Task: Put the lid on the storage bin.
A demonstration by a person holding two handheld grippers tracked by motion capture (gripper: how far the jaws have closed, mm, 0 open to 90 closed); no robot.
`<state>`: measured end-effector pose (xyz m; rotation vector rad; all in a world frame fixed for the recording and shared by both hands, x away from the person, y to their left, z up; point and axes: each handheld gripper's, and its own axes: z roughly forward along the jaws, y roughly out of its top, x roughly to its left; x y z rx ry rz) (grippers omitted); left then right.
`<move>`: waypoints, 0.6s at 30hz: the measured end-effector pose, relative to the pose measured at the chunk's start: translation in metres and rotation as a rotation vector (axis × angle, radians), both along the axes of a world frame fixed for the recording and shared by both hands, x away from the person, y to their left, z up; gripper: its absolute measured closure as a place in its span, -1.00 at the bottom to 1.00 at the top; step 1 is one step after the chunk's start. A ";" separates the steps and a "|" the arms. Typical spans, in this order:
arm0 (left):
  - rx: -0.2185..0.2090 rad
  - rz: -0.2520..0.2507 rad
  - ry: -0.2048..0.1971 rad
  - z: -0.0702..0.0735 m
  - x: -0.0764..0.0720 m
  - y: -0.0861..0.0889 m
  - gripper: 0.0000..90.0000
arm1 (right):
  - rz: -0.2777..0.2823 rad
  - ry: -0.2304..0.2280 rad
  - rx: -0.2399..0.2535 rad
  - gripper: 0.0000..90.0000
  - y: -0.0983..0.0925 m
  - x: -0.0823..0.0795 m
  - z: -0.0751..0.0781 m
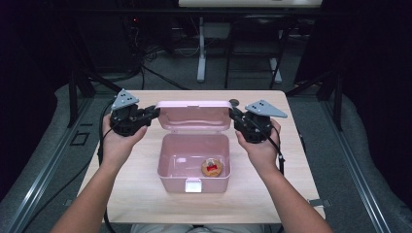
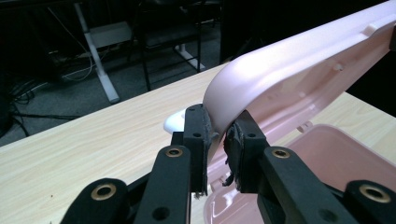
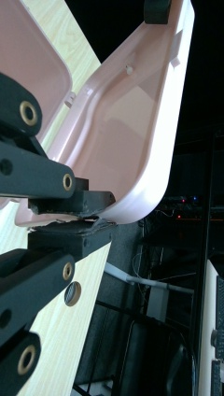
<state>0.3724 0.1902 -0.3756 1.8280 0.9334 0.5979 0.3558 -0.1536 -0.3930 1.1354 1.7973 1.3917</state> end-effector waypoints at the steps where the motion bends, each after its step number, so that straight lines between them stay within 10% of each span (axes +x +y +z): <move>1: -0.003 -0.006 0.001 -0.001 -0.003 0.001 0.74 | 0.002 -0.002 -0.001 0.85 0.000 -0.001 0.000; 18: -0.002 -0.050 0.014 -0.012 -0.027 0.008 0.75 | 0.039 0.006 -0.033 0.77 -0.001 -0.026 -0.009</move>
